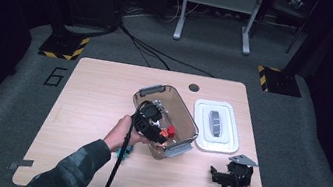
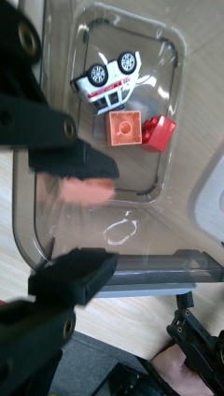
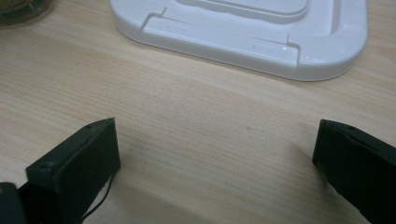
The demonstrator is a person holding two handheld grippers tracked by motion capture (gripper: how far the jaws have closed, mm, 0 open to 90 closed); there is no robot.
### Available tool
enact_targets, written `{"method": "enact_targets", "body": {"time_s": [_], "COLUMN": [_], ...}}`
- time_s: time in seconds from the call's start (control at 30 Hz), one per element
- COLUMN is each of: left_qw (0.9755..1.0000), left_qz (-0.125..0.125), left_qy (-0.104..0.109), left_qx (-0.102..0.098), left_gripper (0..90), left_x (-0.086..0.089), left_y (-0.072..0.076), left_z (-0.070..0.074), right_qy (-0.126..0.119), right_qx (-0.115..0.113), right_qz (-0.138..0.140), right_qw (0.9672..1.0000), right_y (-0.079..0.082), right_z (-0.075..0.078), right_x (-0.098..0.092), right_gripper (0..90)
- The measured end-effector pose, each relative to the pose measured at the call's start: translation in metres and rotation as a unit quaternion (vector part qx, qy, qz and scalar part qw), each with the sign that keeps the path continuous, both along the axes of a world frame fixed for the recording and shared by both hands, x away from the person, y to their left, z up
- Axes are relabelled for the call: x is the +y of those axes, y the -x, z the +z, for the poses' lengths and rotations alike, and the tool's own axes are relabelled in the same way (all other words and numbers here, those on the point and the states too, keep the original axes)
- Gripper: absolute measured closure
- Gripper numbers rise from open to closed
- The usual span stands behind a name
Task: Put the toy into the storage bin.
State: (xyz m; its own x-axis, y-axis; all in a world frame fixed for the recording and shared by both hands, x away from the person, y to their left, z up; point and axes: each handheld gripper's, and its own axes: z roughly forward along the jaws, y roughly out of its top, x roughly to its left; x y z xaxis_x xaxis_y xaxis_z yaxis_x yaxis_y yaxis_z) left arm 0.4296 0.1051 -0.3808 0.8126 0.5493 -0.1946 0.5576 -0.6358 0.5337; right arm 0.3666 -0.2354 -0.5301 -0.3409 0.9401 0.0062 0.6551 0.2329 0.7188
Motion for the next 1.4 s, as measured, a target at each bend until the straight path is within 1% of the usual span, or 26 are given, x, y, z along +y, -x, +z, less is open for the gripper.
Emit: {"method": "enact_targets", "body": {"time_s": [0.07, 0.13, 0.2, 0.27, 0.37, 0.43, 0.5, 0.6, 0.63, 0.7, 0.77, 0.83, 0.87, 0.9, 0.93, 0.97, 1.0, 1.07, 1.1, 1.13, 1.17, 1.23, 1.3, 1.33, 1.37, 1.4], "left_qw": [0.9999, 0.9997, 0.9993, 0.9985, 0.997, 0.9957, 0.9948, 0.9927, 0.9913, 0.9896, 0.9867, 0.9853, 0.9842, 0.9837, 0.9832, 0.9816, 0.981, 0.9794, 0.9792, 0.9783, 0.9798, 0.9783, 0.9792, 0.9786, 0.98, 0.9803], "left_qz": [0.0, 0.003, 0.011, 0.018, 0.034, 0.049, 0.059, 0.082, 0.092, 0.106, 0.117, 0.127, 0.135, 0.143, 0.146, 0.156, 0.163, 0.174, 0.176, 0.183, 0.179, 0.19, 0.189, 0.192, 0.186, 0.185], "left_qy": [0.003, 0.001, 0.002, 0.002, -0.001, -0.001, 0.0, -0.001, -0.002, -0.007, -0.015, -0.017, -0.021, -0.021, -0.021, -0.023, -0.027, -0.027, -0.034, -0.035, -0.04, -0.046, -0.046, -0.049, -0.049, -0.052], "left_qx": [-0.01, -0.024, -0.035, -0.052, -0.07, -0.079, -0.083, -0.089, -0.094, -0.097, -0.111, -0.112, -0.112, -0.107, -0.107, -0.108, -0.102, -0.1, -0.095, -0.09, -0.078, -0.069, -0.058, -0.056, -0.051, -0.046], "left_gripper": [41.3, 34.0, 28.9, 22.7, 17.7, 15.4, 15.1, 13.5, 12.9, 11.5, 10.2, 8.1, 7.4, 6.7, 5.1, 5.4, 5.0, 4.3, 4.7, 4.6, 4.8, 5.4, 7.0, 8.1, 10.3, 15.9], "left_x": [0.003, 0.007, 0.012, 0.019, 0.032, 0.044, 0.054, 0.072, 0.079, 0.09, 0.098, 0.108, 0.112, 0.117, 0.121, 0.124, 0.127, 0.133, 0.135, 0.137, 0.14, 0.144, 0.146, 0.146, 0.146, 0.145], "left_y": [0.001, 0.003, 0.005, 0.007, 0.01, 0.012, 0.013, 0.015, 0.016, 0.017, 0.018, 0.017, 0.017, 0.015, 0.014, 0.013, 0.01, 0.005, 0.002, -0.002, -0.005, -0.012, -0.017, -0.018, -0.021, -0.022], "left_z": [0.005, 0.009, 0.014, 0.019, 0.025, 0.026, 0.026, 0.023, 0.02, 0.013, 0.006, -0.005, -0.011, -0.018, -0.023, -0.029, -0.035, -0.046, -0.051, -0.058, -0.063, -0.075, -0.084, -0.088, -0.092, -0.094], "right_qy": [0.0, 0.0, 0.0, 0.0, 0.0, 0.0, 0.0, 0.0, 0.0, 0.0, 0.0, 0.0, 0.0, 0.0, 0.0, 0.0, 0.0, 0.0, 0.0, 0.0, 0.0, 0.0, 0.0, 0.001, 0.001, 0.0], "right_qx": [0.0, 0.0, 0.0, 0.0, 0.0, 0.0, 0.0, 0.0, 0.0, 0.0, 0.0, 0.0, 0.0, 0.0, 0.0, 0.0, 0.0, 0.0, 0.0, 0.0, 0.0, 0.0, 0.001, -0.001, -0.001, 0.001], "right_qz": [0.0, 0.0, 0.0, 0.0, 0.0, 0.0, 0.0, 0.0, 0.0, 0.0, 0.0, 0.0, 0.0, 0.0, 0.0, 0.0, 0.0, 0.0, 0.0, 0.0, 0.0, 0.0, 0.0, 0.002, 0.002, 0.0], "right_qw": [1.0, 1.0, 1.0, 1.0, 1.0, 1.0, 1.0, 1.0, 1.0, 1.0, 1.0, 1.0, 1.0, 1.0, 1.0, 1.0, 1.0, 1.0, 1.0, 1.0, 1.0, 1.0, 1.0, 1.0, 1.0, 1.0], "right_y": [0.0, 0.0, 0.0, 0.0, 0.0, 0.0, 0.0, 0.0, 0.0, 0.0, 0.0, 0.0, 0.0, 0.0, 0.0, 0.0, 0.0, 0.0, 0.0, 0.0, 0.0, 0.0, 0.0, 0.0, 0.0, 0.0], "right_z": [0.0, 0.0, 0.0, 0.0, 0.0, 0.0, 0.0, 0.0, 0.0, 0.0, 0.0, 0.0, 0.0, 0.0, 0.0, 0.0, 0.0, 0.0, 0.0, 0.0, 0.0, 0.0, 0.0, 0.0, 0.0, 0.0], "right_x": [0.0, 0.0, 0.0, 0.0, 0.0, 0.0, 0.0, 0.0, 0.0, 0.0, 0.0, 0.0, 0.0, 0.0, 0.0, 0.0, 0.0, 0.0, 0.0, 0.0, 0.0, 0.0, 0.0, 0.0, 0.0, 0.0], "right_gripper": [0.0, 0.0, 0.0, 0.0, 0.0, 0.0, 0.0, 0.0, 0.0, 0.0, 0.0, 0.0, 0.0, 0.0, 0.0, 0.0, 0.0, 0.0, 0.0, 0.0, 0.0, 0.0, 0.0, 0.0, 0.0, 0.0]}}
